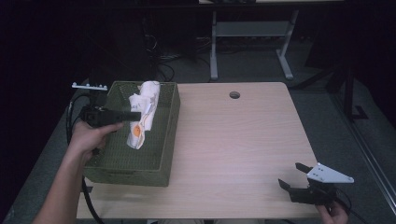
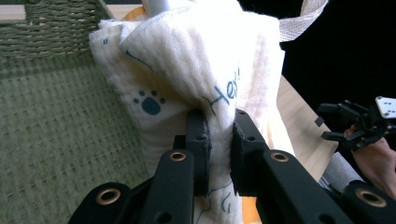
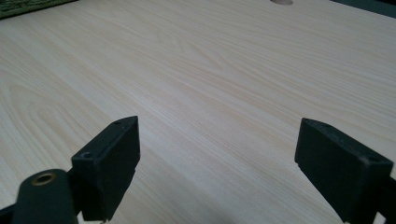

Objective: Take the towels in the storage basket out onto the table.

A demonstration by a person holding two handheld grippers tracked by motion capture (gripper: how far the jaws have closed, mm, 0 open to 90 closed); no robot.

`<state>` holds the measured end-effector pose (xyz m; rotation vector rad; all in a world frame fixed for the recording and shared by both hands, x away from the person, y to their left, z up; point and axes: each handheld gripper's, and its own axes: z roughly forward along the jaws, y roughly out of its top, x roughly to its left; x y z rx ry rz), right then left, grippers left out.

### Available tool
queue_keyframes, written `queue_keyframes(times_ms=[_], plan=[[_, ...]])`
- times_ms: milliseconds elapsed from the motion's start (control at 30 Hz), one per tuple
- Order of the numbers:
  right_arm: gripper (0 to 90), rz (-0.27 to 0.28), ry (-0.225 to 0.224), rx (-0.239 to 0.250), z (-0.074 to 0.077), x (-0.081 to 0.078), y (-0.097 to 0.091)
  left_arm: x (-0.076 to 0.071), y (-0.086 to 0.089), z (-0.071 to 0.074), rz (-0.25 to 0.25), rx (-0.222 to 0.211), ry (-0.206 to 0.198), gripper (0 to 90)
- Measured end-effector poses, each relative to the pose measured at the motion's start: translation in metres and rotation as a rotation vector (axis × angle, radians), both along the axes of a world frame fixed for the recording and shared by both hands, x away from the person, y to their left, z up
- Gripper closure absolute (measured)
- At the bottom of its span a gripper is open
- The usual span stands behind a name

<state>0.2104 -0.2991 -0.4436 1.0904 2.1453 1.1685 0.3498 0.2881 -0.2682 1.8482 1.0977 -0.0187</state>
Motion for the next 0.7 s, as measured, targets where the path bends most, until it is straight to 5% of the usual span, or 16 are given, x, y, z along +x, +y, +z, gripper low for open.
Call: queue_keyframes(times_ms=[700], plan=[[13.8,-0.009,-0.014,0.02,0.002,-0.002,-0.006,0.011,-0.041,-0.005,-0.091,-0.045,0.014,80.0]])
